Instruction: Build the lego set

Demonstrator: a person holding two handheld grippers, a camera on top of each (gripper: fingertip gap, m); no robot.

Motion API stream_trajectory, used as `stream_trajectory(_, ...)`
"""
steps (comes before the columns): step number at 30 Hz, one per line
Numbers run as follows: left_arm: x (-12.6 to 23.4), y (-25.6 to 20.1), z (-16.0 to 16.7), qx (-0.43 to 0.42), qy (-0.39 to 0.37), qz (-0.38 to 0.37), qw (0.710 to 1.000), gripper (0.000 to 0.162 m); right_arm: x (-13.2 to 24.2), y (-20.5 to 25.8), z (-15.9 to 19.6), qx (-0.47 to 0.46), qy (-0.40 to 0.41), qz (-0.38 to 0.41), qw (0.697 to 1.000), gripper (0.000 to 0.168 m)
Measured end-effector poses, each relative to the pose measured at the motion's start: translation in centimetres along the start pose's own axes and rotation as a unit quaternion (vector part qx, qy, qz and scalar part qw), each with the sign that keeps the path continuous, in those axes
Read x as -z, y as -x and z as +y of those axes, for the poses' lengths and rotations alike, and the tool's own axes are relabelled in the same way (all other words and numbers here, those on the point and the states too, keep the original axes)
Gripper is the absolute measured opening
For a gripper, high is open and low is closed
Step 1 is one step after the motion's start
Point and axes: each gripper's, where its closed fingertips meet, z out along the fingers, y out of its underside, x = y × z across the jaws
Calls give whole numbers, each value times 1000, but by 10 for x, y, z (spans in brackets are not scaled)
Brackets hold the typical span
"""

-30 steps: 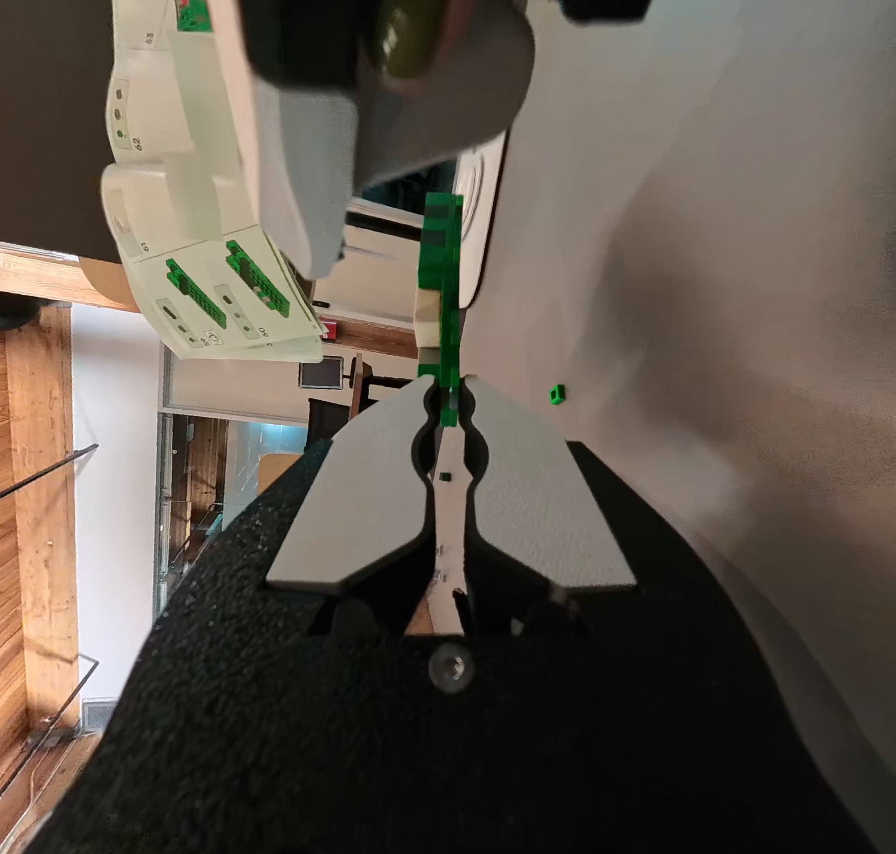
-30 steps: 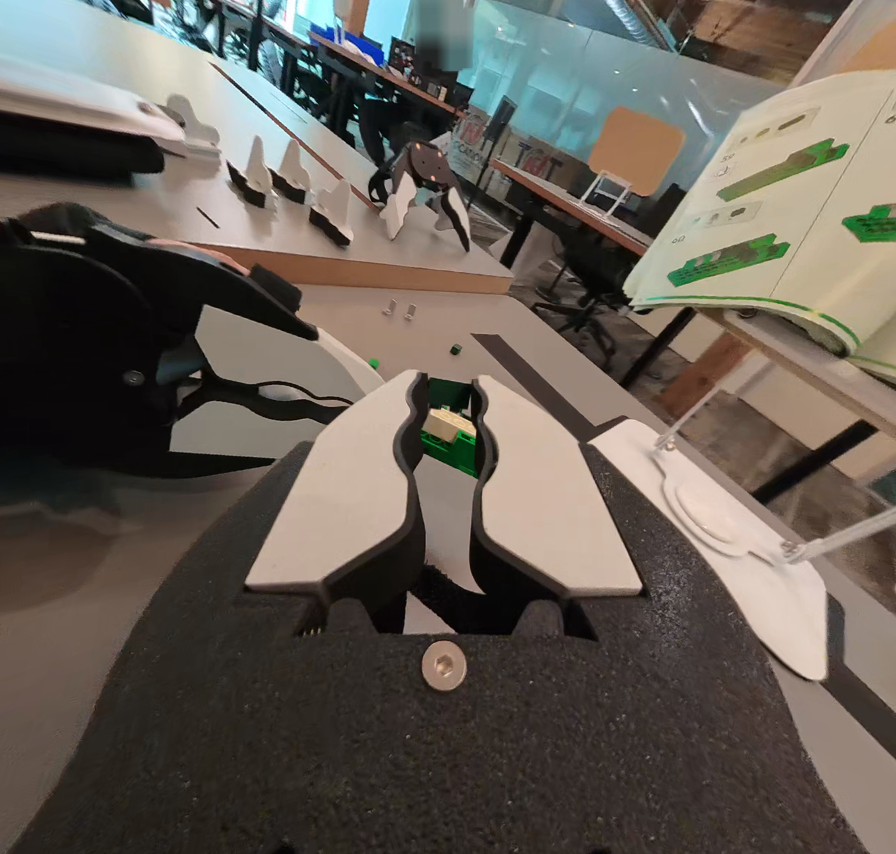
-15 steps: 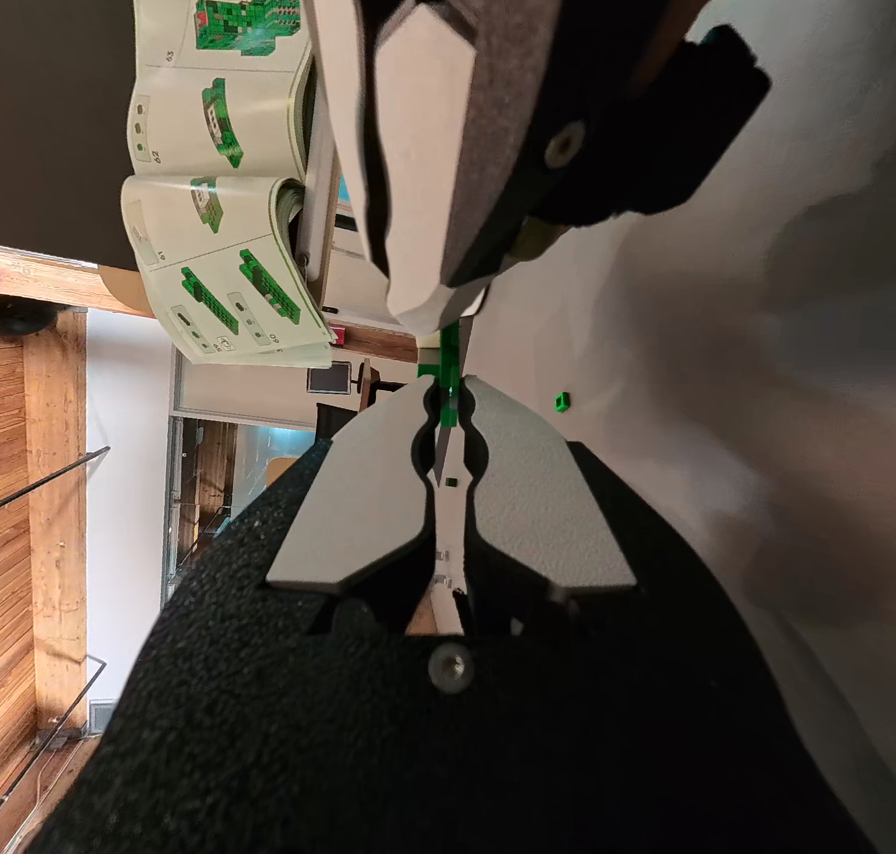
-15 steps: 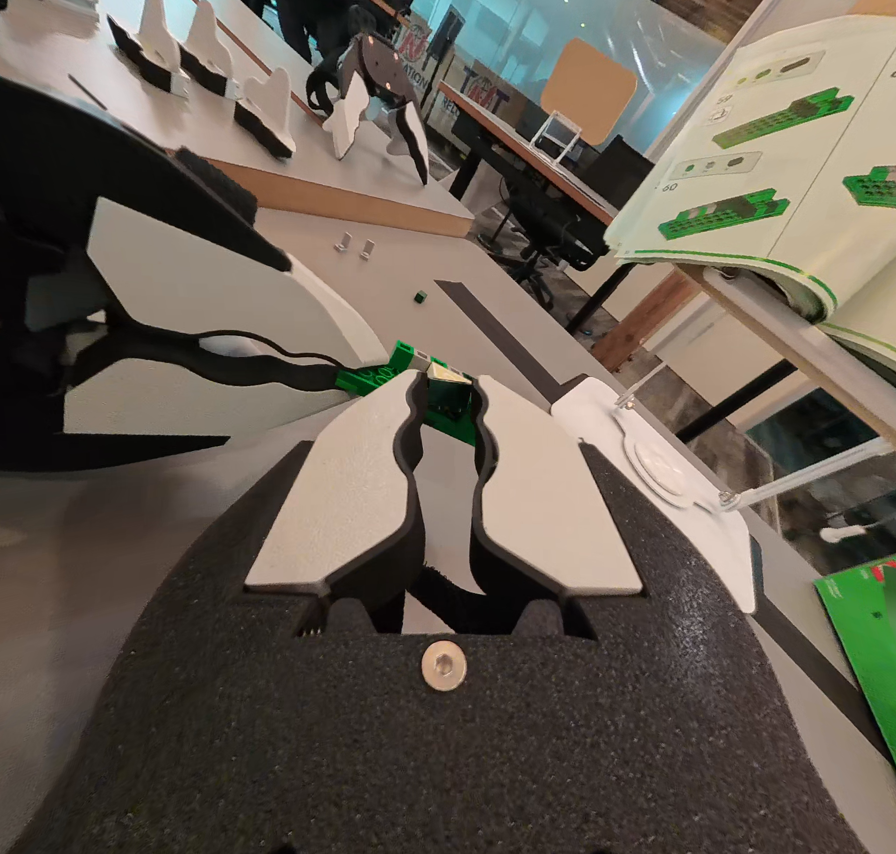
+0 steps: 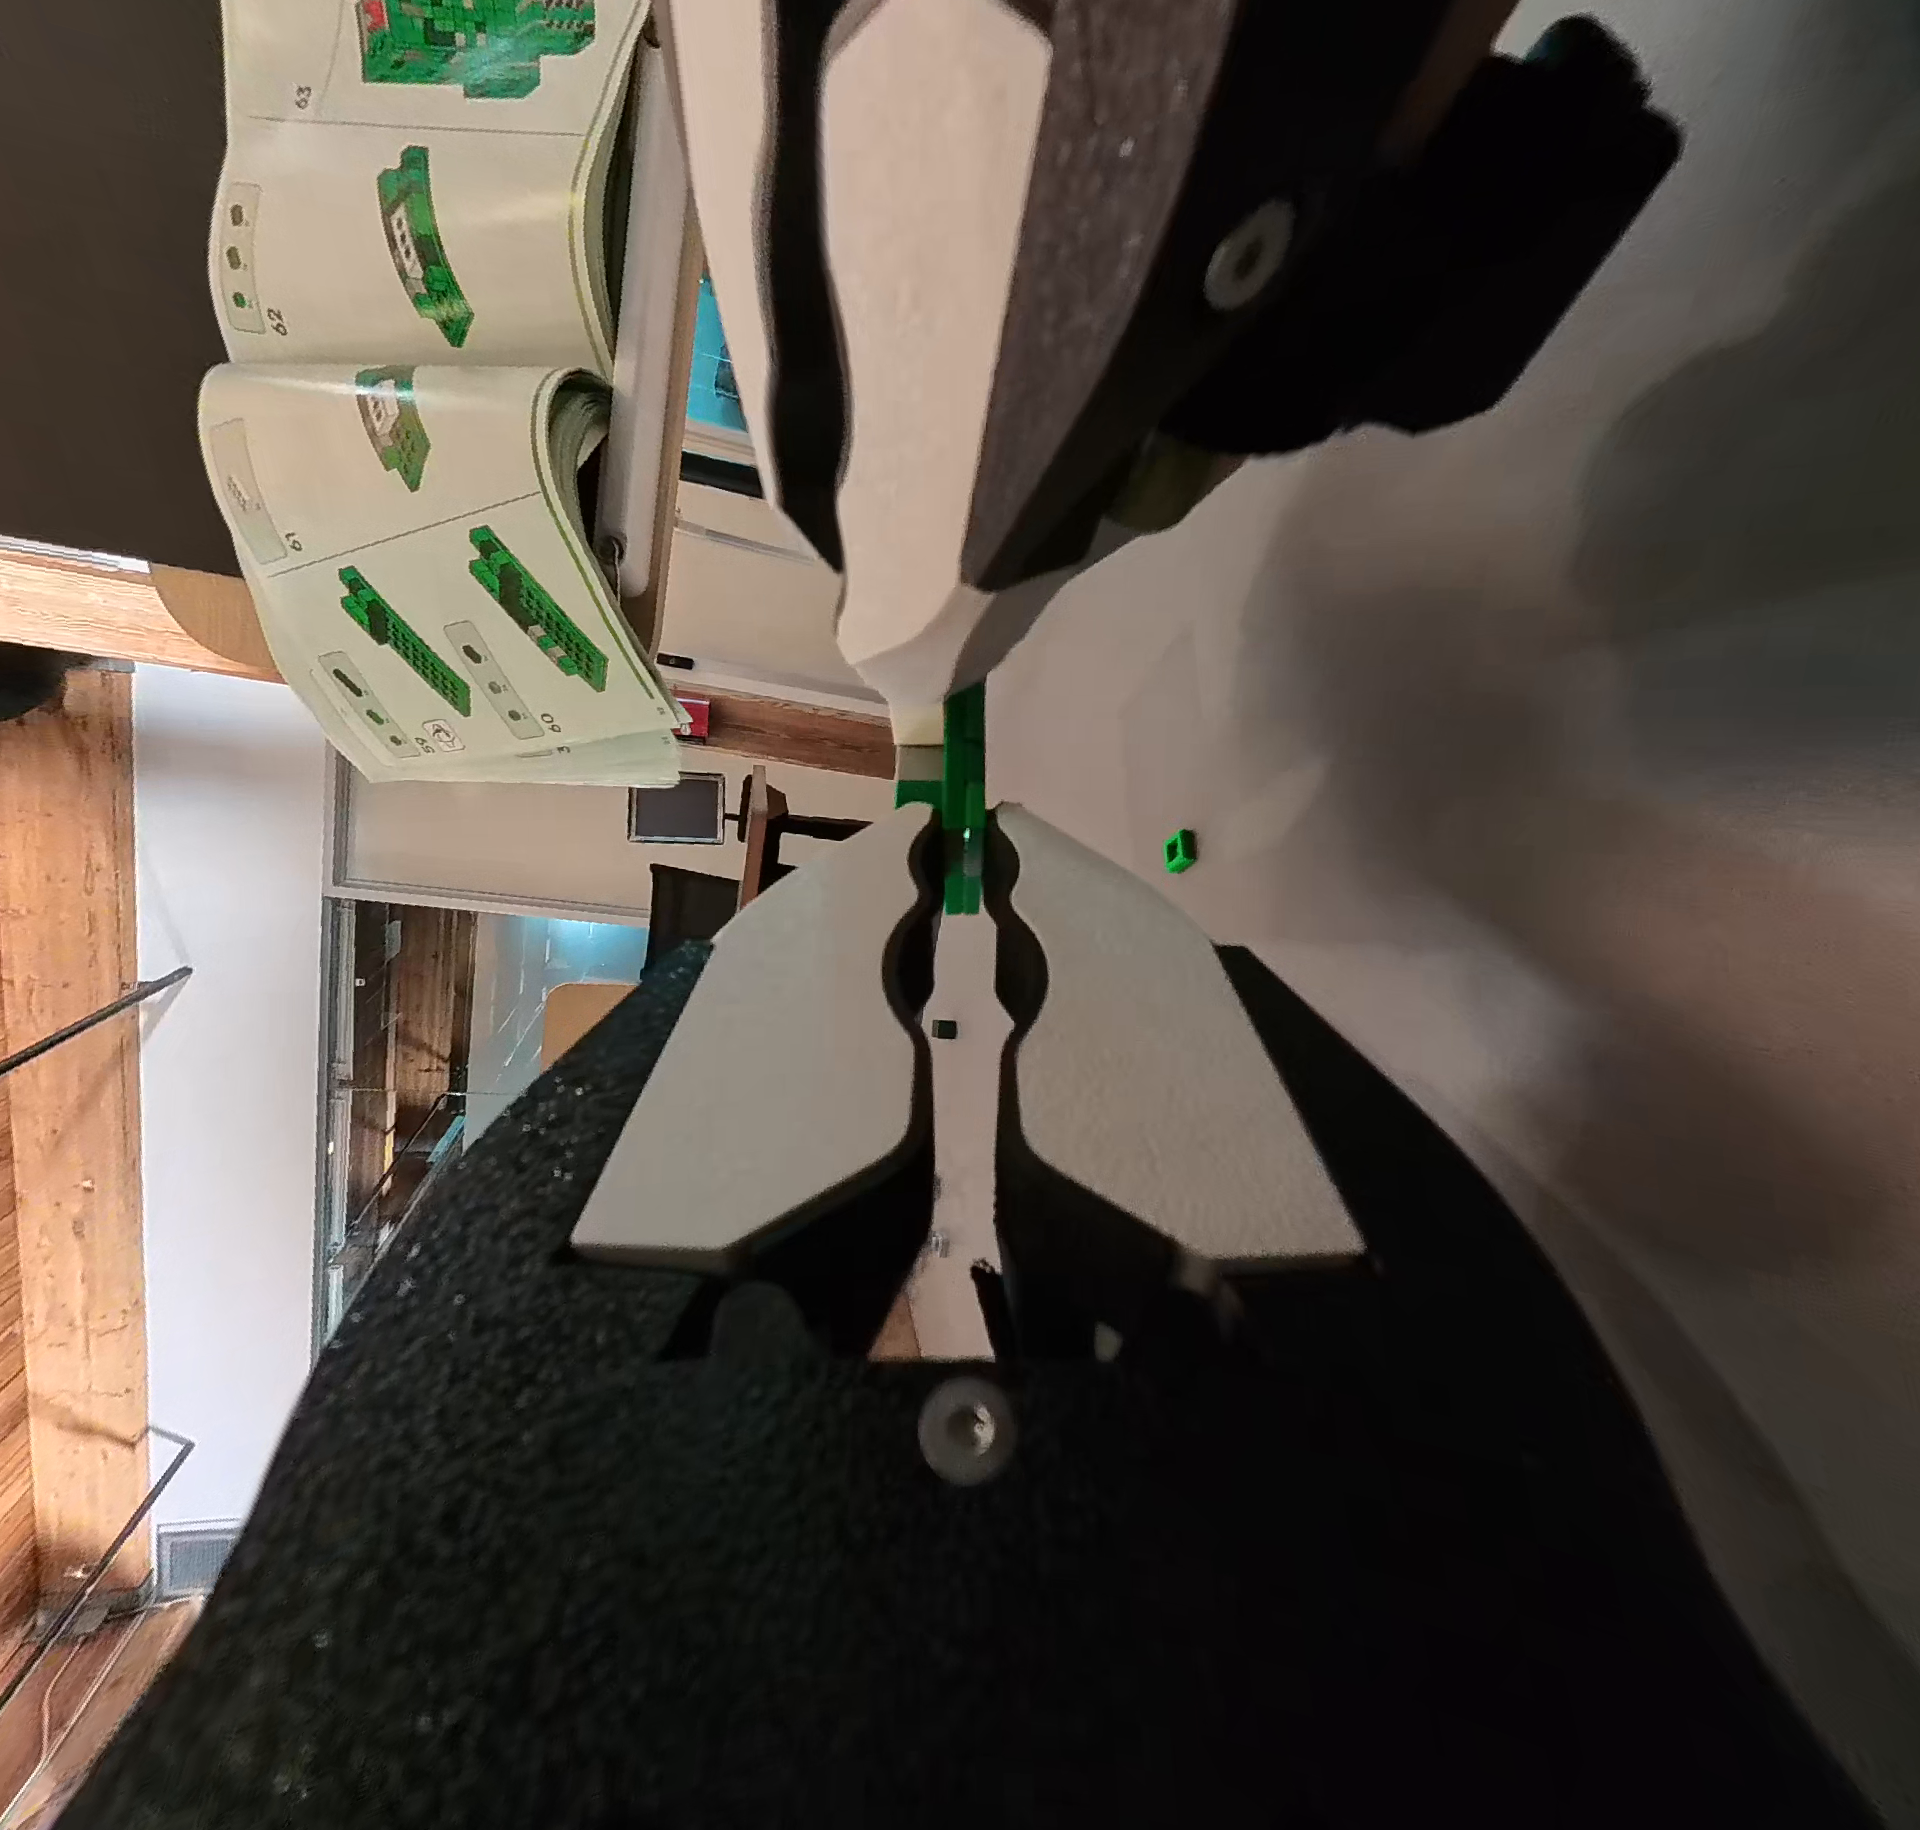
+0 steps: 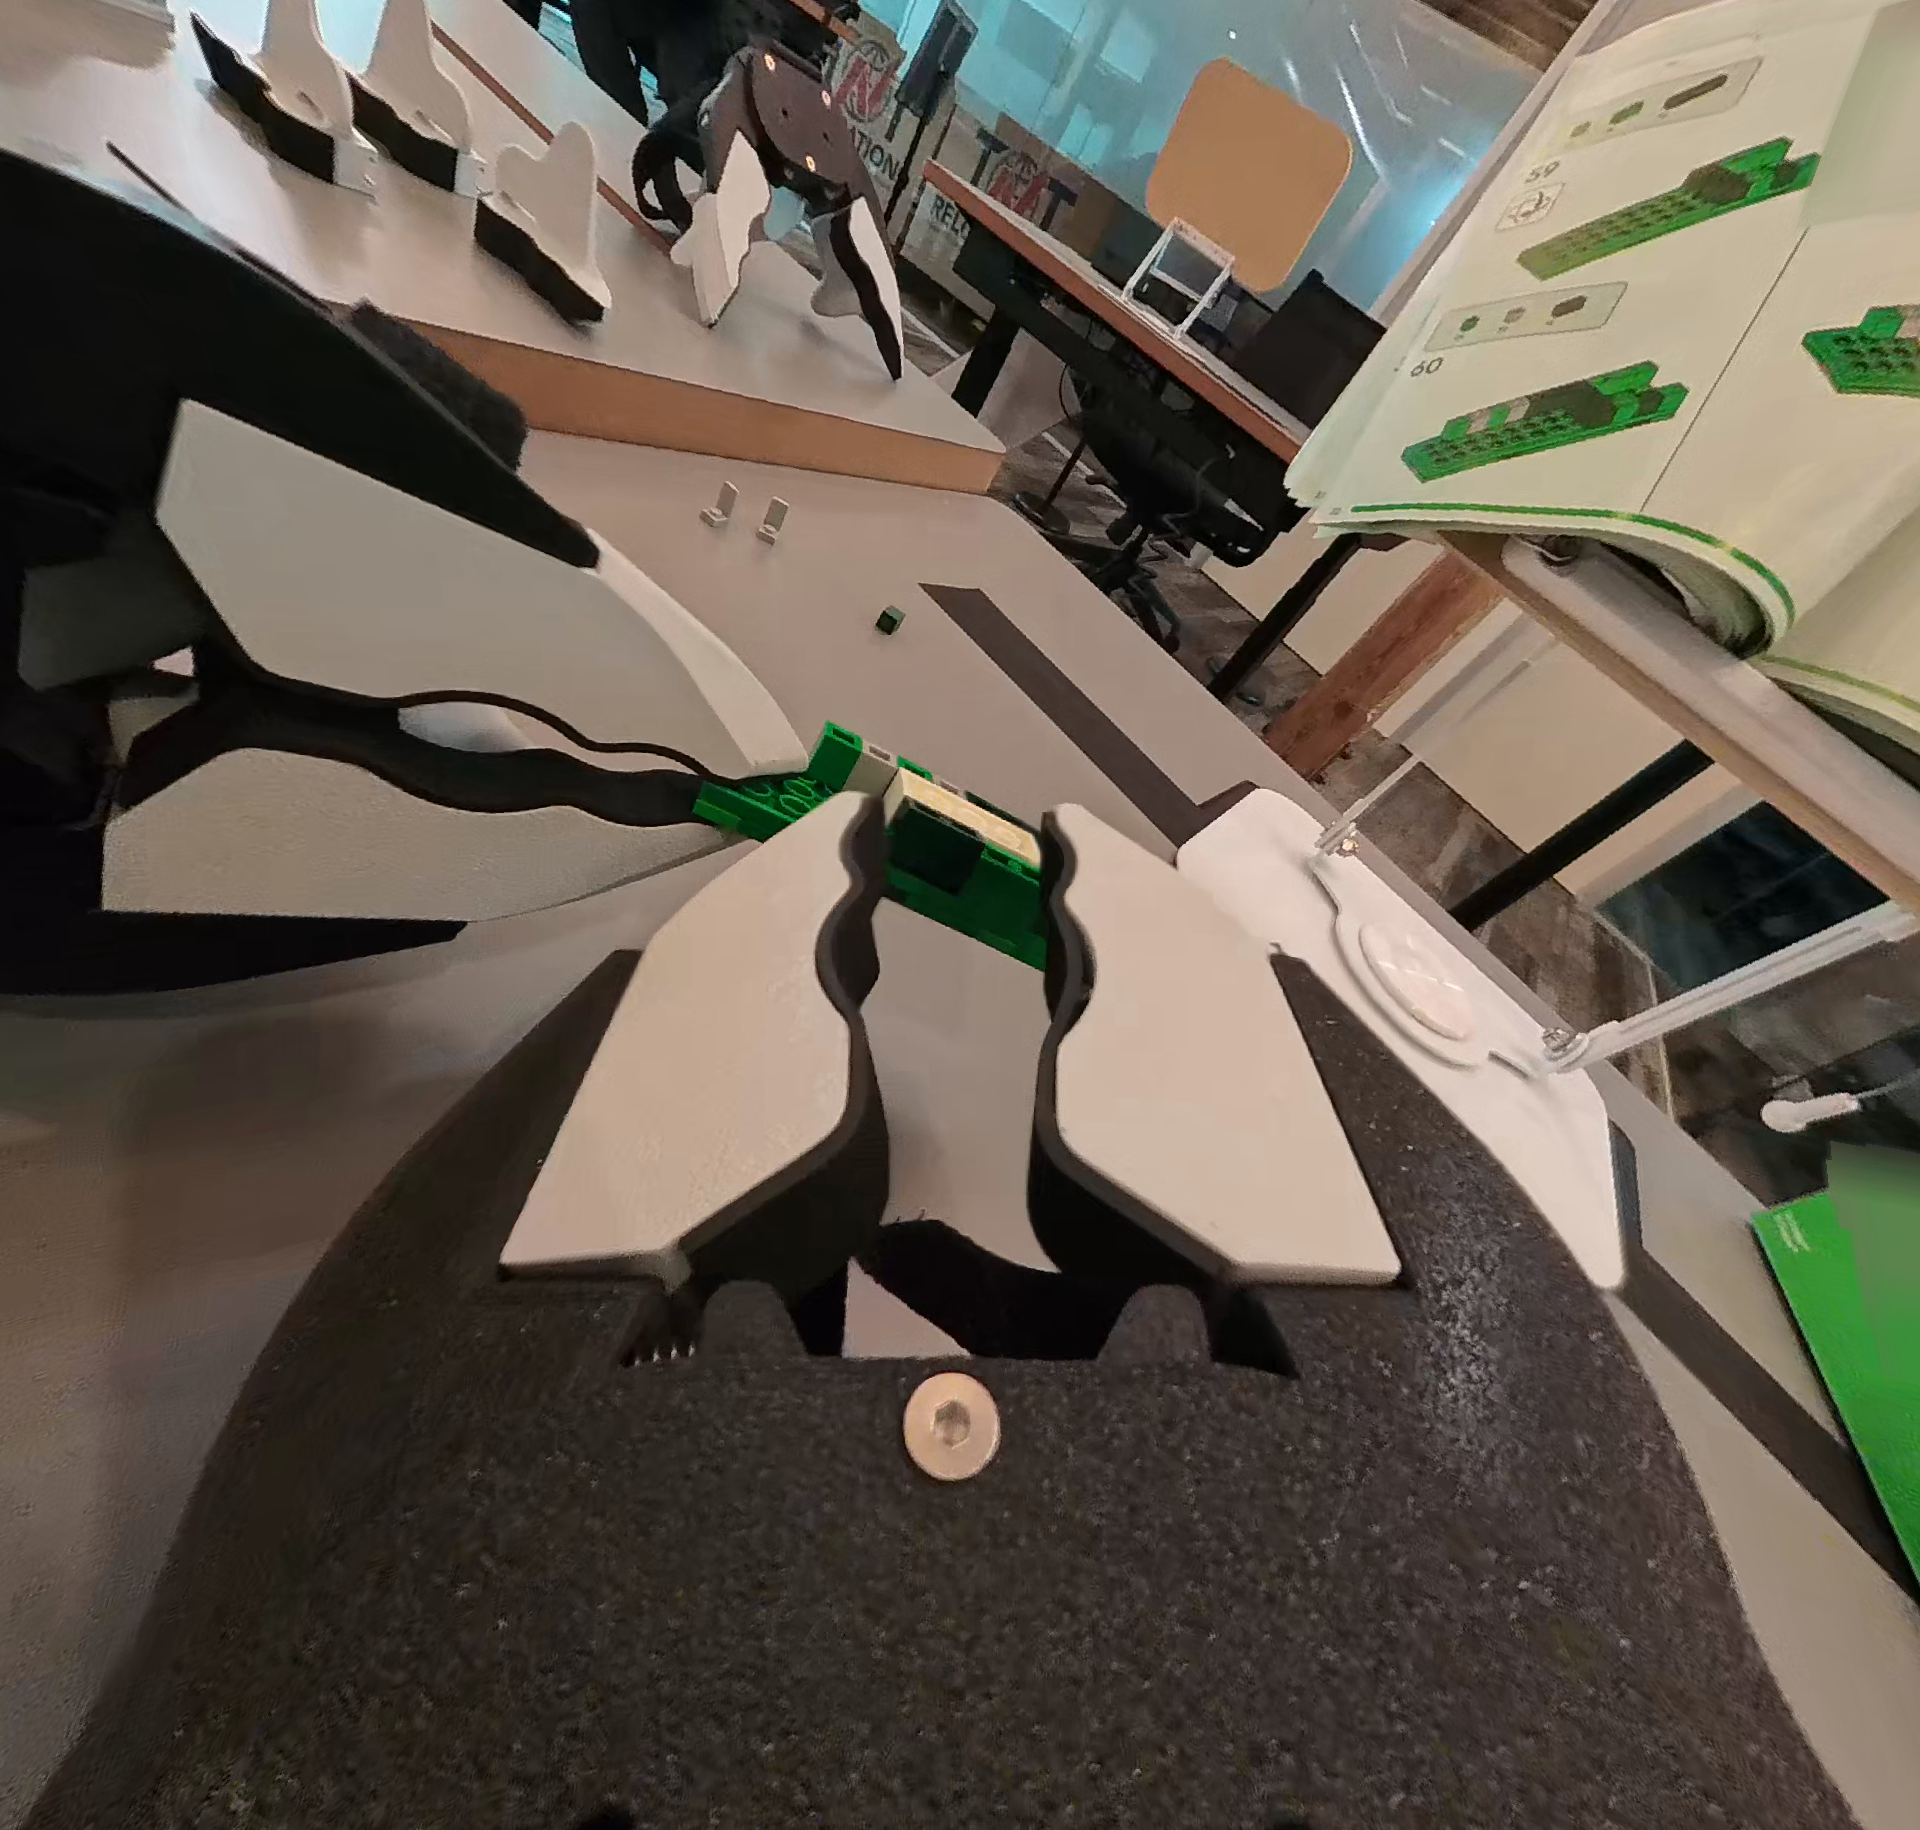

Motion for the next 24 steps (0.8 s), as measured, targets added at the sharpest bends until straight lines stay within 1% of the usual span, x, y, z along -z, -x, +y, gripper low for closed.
stream_trajectory(1,0,0,0,1,0,1,1000,6,2,-1,-1,8,-5,-3,1000,31)
stream_trajectory(3,0,-2,2,3,0,8,1000,6,9,4,-8,50,-40,-37,997,34)
stream_trajectory(4,-1,-3,2,3,0,10,1000,6,13,8,-11,87,-62,-56,993,36)
stream_trajectory(5,-1,-4,2,3,-2,13,1000,6,16,9,-10,131,-72,-59,987,38)
stream_trajectory(7,-1,-6,0,2,-8,22,1000,6,16,11,0,230,-58,-59,970,41)
stream_trajectory(8,-1,-7,-1,1,-9,25,1000,6,14,10,6,271,-45,-46,960,42)
stream_trajectory(11,-1,-11,-3,-1,-14,35,999,6,7,14,16,352,-25,-31,935,42)
stream_trajectory(13,0,-12,-4,-4,-17,38,999,6,4,18,18,385,-22,-24,922,40)
stream_trajectory(18,1,-12,-7,-1,-26,41,999,6,0,12,20,427,-15,2,904,20)
stream_trajectory(24,1,-16,-7,-12,-27,49,998,6,0,16,26,446,-3,-26,894,18)
